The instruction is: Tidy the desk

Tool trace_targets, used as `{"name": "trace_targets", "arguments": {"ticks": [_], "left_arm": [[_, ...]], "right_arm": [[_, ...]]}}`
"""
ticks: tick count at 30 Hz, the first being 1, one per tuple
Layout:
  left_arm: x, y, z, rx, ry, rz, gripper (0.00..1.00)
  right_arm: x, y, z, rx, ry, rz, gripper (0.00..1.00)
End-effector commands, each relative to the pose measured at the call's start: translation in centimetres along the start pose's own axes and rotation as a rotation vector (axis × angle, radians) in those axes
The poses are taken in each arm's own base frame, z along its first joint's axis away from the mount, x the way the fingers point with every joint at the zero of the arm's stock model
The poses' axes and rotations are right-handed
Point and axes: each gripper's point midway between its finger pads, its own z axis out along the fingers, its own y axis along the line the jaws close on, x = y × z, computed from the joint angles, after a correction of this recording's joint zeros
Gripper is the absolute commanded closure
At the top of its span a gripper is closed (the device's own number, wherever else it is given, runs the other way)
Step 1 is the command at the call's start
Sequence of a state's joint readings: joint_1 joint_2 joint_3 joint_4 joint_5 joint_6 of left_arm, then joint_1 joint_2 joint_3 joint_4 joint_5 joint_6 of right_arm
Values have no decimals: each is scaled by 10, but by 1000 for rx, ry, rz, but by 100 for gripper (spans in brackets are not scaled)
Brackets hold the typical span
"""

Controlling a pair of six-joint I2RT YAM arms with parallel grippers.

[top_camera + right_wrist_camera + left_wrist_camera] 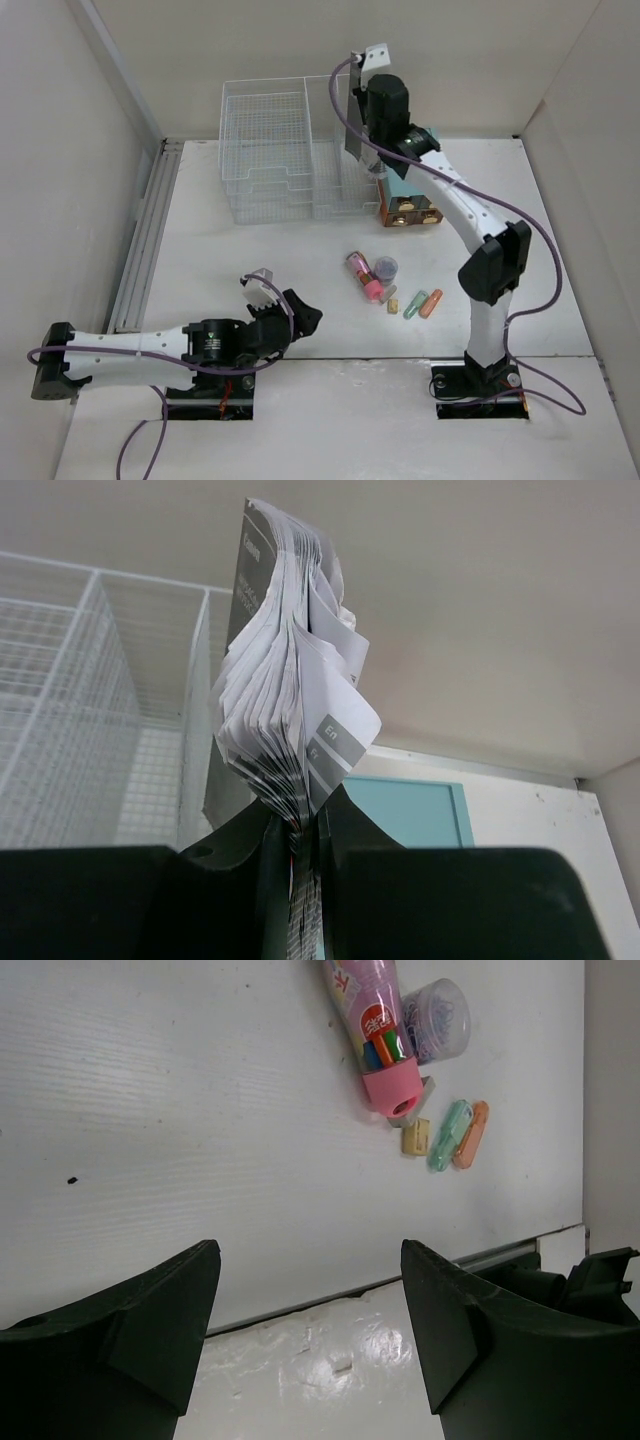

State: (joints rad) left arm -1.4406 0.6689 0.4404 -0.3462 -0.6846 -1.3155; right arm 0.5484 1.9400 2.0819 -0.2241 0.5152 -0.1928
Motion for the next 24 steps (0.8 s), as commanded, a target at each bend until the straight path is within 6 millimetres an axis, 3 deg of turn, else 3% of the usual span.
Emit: {"name": "trace_targets", "arguments": {"ticks": [1,7,9,10,15,24], "left_arm": [[0,-4,1,21,-10,0,30],[3,-2,2,21,-1,-10,30],[5,2,3,15,0,-4,30],[5,2,3,15,0,-4,30],[8,5,3,10,11,-7,30],[10,7,6,-5,13,-12,31]], "right_arm": [[-90,-32,-19,164,-249,143,100],[-74,-6,-1,183,-256,153,100],[-64,-3,7,211,-255,163,100],[-72,-5,3,238,-286,200,100],[-64,3,11,268,-319,243,100],[-16,26,33,268,-322,266,100]]}}
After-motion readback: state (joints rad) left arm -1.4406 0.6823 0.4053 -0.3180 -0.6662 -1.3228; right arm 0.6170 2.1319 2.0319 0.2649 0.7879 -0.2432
